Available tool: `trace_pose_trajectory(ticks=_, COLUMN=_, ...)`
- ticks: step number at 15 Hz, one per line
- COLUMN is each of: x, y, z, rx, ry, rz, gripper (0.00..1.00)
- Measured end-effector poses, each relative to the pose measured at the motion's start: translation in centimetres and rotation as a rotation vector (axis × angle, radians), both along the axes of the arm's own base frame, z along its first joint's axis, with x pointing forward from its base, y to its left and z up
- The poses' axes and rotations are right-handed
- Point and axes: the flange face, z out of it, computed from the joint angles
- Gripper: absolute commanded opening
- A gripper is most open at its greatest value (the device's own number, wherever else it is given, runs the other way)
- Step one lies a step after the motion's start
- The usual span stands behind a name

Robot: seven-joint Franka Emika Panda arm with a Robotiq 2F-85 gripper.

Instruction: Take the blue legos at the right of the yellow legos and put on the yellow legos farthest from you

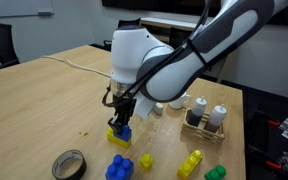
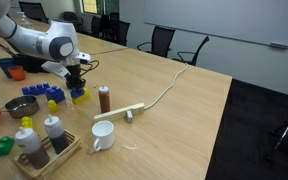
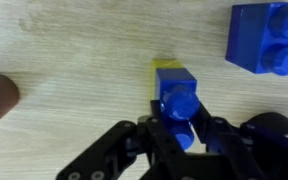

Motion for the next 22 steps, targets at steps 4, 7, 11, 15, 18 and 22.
trace_pose_trajectory(ticks=4, x=-0.2, y=-0.1, z=-0.1, rx=-0.004, ry=-0.034, rz=-0.031, gripper=0.60)
trace_pose_trajectory(ticks=7, x=-0.9, y=-0.4, z=-1.3, rx=-0.018, ry=-0.011, rz=-0.052, gripper=0.48)
trace_pose_trajectory(ticks=11, x=-0.8, y=-0.2, z=-1.6, rx=-0.016, ry=-0.012, rz=-0.052, gripper=0.99)
trace_pose_trajectory(ticks=15, x=-0.5, y=0.4, z=0.1, rx=0.004, ry=-0.037, rz=-0.049, gripper=1.00)
trace_pose_trajectory(ticks=18, x=-0.5, y=1.4, z=4.2, rx=0.041, ry=-0.075, rz=-0.055, gripper=1.00)
trace_pose_trajectory(ticks=22, x=-2.1, y=1.9, z=8.5, rx=0.060, ry=-0.096, rz=-0.096, gripper=1.00)
